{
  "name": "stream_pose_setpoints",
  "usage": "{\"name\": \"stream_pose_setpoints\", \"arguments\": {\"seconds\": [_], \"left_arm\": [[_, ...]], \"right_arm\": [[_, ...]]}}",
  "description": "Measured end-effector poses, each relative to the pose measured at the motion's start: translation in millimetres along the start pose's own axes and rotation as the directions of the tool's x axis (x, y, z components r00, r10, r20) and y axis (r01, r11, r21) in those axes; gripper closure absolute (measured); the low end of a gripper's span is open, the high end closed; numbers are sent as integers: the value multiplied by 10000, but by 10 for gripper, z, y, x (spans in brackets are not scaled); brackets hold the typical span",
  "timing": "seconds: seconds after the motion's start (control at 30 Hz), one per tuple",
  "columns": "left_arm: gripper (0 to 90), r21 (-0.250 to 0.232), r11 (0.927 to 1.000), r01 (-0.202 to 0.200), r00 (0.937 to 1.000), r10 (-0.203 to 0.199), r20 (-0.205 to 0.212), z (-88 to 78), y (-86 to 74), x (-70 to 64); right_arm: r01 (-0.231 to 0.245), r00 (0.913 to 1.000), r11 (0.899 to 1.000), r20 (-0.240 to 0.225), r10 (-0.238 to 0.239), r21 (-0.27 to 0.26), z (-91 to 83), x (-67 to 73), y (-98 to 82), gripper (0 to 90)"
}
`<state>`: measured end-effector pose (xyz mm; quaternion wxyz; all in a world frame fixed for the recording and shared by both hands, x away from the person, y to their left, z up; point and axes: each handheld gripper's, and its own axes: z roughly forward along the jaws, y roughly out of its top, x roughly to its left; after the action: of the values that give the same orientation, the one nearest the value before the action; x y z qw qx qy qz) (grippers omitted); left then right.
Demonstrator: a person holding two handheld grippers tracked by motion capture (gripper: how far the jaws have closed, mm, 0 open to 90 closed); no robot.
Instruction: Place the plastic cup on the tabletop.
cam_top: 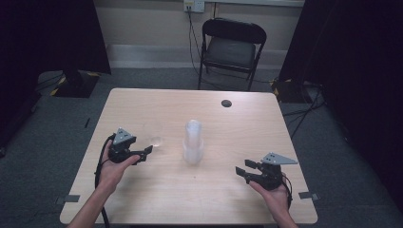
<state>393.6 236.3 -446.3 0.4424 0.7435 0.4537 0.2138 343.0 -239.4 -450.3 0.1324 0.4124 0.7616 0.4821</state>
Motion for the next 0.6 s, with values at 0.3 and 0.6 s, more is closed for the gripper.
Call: {"name": "stream_pose_setpoints", "arguments": {"seconds": [0.3,0.6], "left_arm": [[156,-154,9998,155,9977,-144,669,-224,-7,-156],[158,135,9981,-603,9953,591,772,-380,-61,-401]], "right_arm": [[-69,9999,10000,80,69,-32,-6,-29,-6,443],[-98,9999,10000,141,98,-17,-12,-36,-10,444]]}}
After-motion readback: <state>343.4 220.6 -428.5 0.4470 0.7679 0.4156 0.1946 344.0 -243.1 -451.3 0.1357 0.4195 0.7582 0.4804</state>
